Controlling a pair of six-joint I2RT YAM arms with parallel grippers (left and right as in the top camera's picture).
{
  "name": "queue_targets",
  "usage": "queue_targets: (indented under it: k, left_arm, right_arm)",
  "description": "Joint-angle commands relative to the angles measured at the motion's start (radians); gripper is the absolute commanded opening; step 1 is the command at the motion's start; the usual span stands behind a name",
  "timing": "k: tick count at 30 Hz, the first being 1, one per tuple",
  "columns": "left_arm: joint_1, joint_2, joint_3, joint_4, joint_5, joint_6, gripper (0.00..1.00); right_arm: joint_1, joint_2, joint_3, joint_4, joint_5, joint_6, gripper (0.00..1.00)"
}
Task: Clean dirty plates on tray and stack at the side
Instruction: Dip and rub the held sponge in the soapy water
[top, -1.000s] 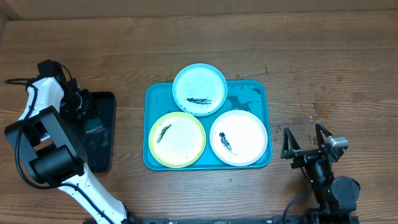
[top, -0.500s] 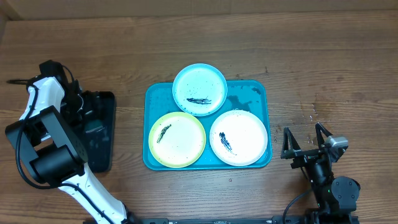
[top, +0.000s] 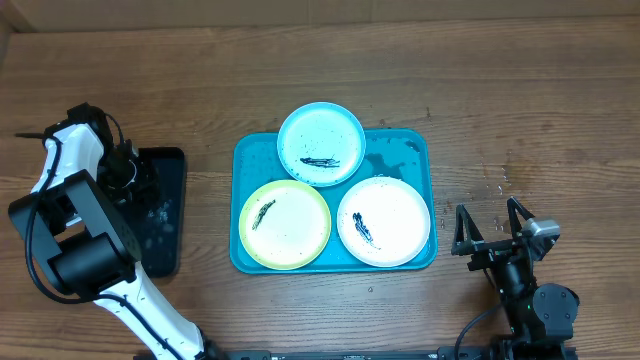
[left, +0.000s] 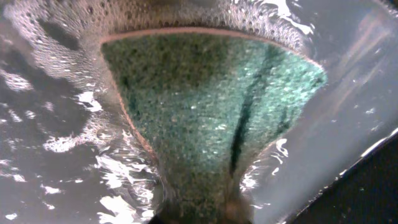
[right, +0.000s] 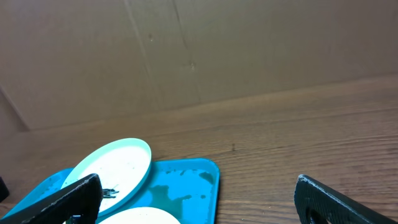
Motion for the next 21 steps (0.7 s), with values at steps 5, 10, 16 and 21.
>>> queue_targets:
  k: [5,10,16,21]
  left_arm:
    - [-0.002,0.0,-0.007,0.02,0.006,0.002,0.78]
    - [-0.002,0.0,-0.007,0.074,0.006,0.001,1.0]
    - [-0.002,0.0,-0.007,0.124,0.007,0.001,1.0]
    - [-0.002,0.0,-0.008,0.127,0.007,0.001,0.7]
  right_arm:
    - [-0.003,-0.001,-0.01,0.006,0.002,0.0,1.0]
    - [-0.003,-0.001,-0.01,0.006,0.002,0.0,1.0]
    - [-0.003,-0.001,-0.01,0.006,0.002,0.0,1.0]
    - [-0.003,-0.001,-0.01,0.006,0.002,0.0,1.0]
